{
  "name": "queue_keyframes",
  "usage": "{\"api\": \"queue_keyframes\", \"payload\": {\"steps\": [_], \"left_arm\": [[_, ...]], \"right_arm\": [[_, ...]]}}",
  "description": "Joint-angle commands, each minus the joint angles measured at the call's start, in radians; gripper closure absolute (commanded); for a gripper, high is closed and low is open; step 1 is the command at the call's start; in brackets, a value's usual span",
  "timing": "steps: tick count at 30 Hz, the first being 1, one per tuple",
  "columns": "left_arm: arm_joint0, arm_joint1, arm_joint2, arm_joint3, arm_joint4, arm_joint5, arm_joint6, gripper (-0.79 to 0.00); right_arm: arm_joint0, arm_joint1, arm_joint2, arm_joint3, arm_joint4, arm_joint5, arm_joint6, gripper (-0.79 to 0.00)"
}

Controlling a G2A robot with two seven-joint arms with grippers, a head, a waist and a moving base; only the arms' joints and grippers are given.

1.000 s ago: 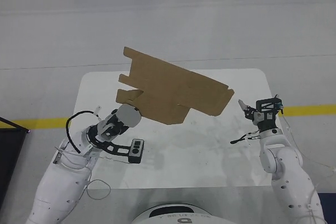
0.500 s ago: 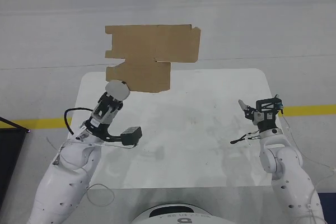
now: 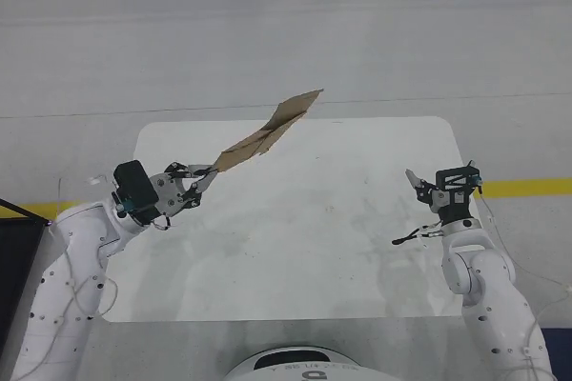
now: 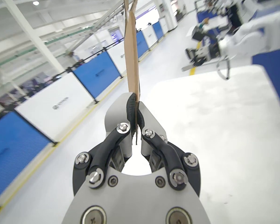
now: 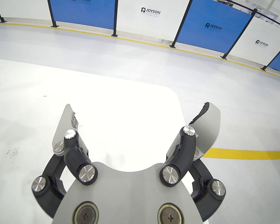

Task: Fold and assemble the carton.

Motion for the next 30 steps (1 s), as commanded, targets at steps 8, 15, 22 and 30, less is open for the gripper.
{"api": "queue_keyframes", "payload": {"steps": [8, 15, 22, 30], "left_arm": [[-0.033, 0.009, 0.021, 0.035, -0.189, -0.049, -0.073, 0.0], [-0.024, 0.006, 0.052, 0.068, -0.261, -0.049, -0.077, 0.0], [-0.213, 0.029, 0.325, 0.295, -0.929, -0.049, -0.383, 0.0], [-0.329, 0.05, 0.391, 0.4, -1.294, -0.049, -0.64, 0.0]], "right_arm": [[0.0, 0.0, 0.0, 0.0, 0.0, 0.0, 0.0, -0.785], [0.005, 0.0, -0.004, -0.002, -0.001, -0.017, 0.002, -0.785], [0.09, 0.009, -0.058, -0.021, 0.193, -0.415, 0.12, -0.785], [0.173, 0.015, -0.088, -0.011, 0.49, -0.614, 0.325, -0.785]]}}
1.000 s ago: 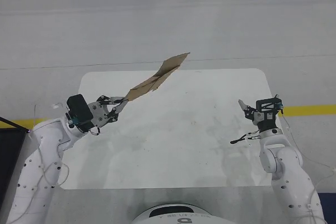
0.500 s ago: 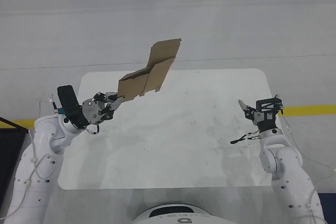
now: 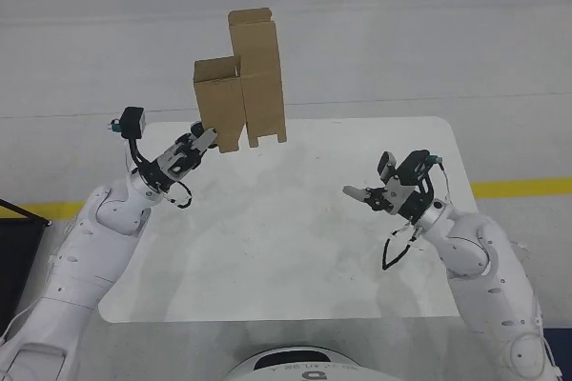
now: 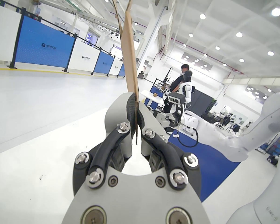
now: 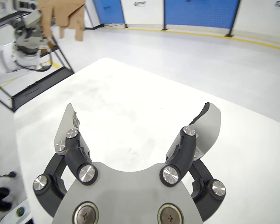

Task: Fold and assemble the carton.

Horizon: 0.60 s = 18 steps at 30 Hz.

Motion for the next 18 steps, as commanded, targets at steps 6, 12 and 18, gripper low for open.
{"api": "queue_keyframes", "payload": {"steps": [6, 12, 18], "left_arm": [[0.002, 0.0, 0.0, -0.002, 0.014, 0.0, 0.015, 0.0], [-0.001, -0.013, 0.059, -0.004, -0.078, 0.04, -0.051, 0.0], [-0.069, -0.037, 0.155, 0.082, -0.304, 0.046, -0.191, 0.0]], "right_arm": [[-0.002, 0.0, 0.001, -0.001, -0.015, 0.02, -0.06, -0.785], [0.163, 0.008, -0.108, 0.165, 0.343, -0.313, 0.076, -0.785], [0.497, 0.019, -0.36, 0.467, 1.053, -0.356, 0.445, -0.708]]}}
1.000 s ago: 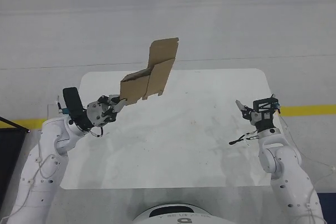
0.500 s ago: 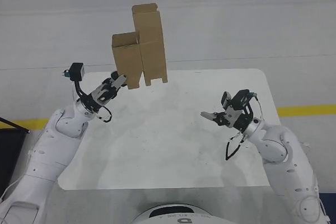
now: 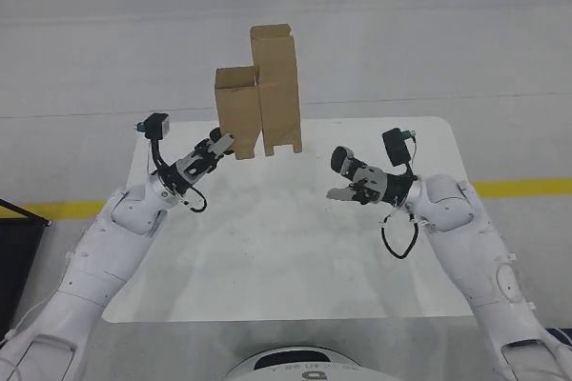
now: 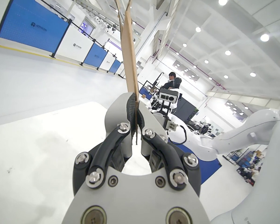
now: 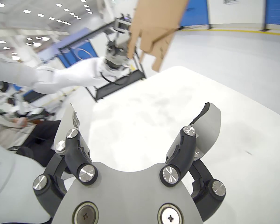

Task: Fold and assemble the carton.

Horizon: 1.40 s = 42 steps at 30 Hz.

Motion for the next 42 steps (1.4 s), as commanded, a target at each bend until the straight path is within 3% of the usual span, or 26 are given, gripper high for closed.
{"api": "queue_keyframes", "payload": {"steps": [1, 7, 10, 19, 27, 36, 40, 42], "left_arm": [[-0.022, -0.008, 0.032, 0.027, -0.095, 0.01, -0.058, 0.0], [-0.09, -0.029, 0.103, 0.102, -0.33, 0.031, -0.258, 0.0], [-0.112, -0.039, 0.118, 0.134, -0.387, 0.026, -0.31, 0.0], [-0.131, -0.058, 0.108, 0.189, -0.467, -0.016, -0.343, 0.0], [-0.133, -0.07, 0.118, 0.193, -0.515, 0.004, -0.431, 0.0], [-0.141, -0.085, 0.116, 0.218, -0.529, 0.0, -0.464, 0.0], [-0.142, -0.09, 0.112, 0.226, -0.535, -0.001, -0.48, 0.0], [-0.143, -0.092, 0.11, 0.229, -0.536, -0.001, -0.487, 0.0]], "right_arm": [[0.088, 0.006, -0.077, 0.052, 0.274, 0.048, 0.086, -0.65], [0.207, 0.035, -0.222, 0.131, 0.402, 0.089, 0.126, -0.708], [0.245, 0.043, -0.268, 0.186, 0.421, 0.087, 0.125, -0.785], [0.27, 0.084, -0.326, 0.224, 0.465, 0.004, 0.041, -0.757], [0.321, 0.096, -0.408, 0.25, 0.512, 0.03, 0.067, -0.73], [0.382, 0.079, -0.504, 0.291, 0.519, 0.011, 0.048, -0.6], [0.401, 0.075, -0.529, 0.315, 0.523, 0.004, 0.041, -0.397], [0.409, 0.074, -0.534, 0.331, 0.526, 0.001, 0.038, -0.351]]}}
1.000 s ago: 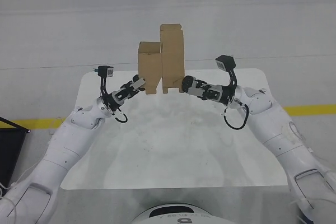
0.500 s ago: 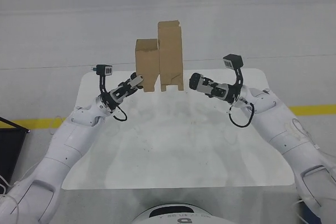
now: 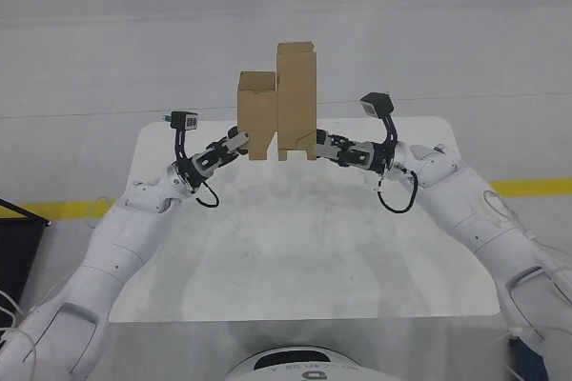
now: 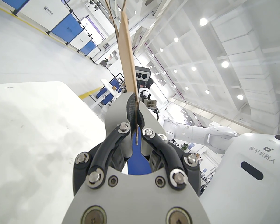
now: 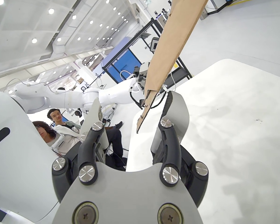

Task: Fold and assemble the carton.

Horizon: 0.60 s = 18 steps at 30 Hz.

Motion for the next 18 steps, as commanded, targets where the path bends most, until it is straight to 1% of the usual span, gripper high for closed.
{"api": "queue_keyframes", "payload": {"steps": [1, 2, 4, 5, 10, 11, 13, 17, 18], "left_arm": [[-0.001, -0.002, -0.003, 0.003, -0.001, -0.001, -0.007, 0.0], [-0.001, -0.003, -0.004, 0.004, -0.001, -0.001, -0.01, 0.0], [-0.001, -0.005, -0.006, 0.005, -0.003, -0.001, -0.018, 0.0], [-0.001, -0.006, -0.008, 0.006, -0.005, -0.001, -0.021, 0.0], [-0.001, -0.011, -0.014, 0.01, -0.005, 0.002, -0.038, 0.0], [-0.001, -0.012, -0.015, 0.011, -0.005, 0.003, -0.04, 0.0], [-0.001, -0.013, -0.018, 0.011, -0.006, 0.002, -0.046, 0.0], [0.0, -0.017, -0.021, 0.013, -0.011, 0.006, -0.062, 0.0], [0.0, -0.018, -0.022, 0.013, -0.013, 0.007, -0.067, 0.0]], "right_arm": [[0.007, -0.002, -0.001, 0.017, 0.003, -0.001, -0.001, -0.32], [0.009, -0.003, 0.0, 0.024, 0.006, -0.001, -0.001, -0.286], [0.011, -0.005, 0.003, 0.033, 0.009, -0.001, -0.001, -0.16], [0.011, -0.006, 0.003, 0.034, 0.009, -0.001, -0.001, -0.123], [0.014, -0.011, -0.007, 0.038, 0.004, -0.001, -0.001, -0.169], [0.016, -0.012, -0.01, 0.04, 0.006, 0.0, 0.0, -0.2], [0.021, -0.015, -0.017, 0.046, 0.01, 0.003, 0.002, -0.231], [0.029, -0.019, -0.028, 0.055, 0.019, 0.004, 0.004, -0.231], [0.031, -0.019, -0.03, 0.056, 0.02, 0.004, 0.004, -0.209]]}}
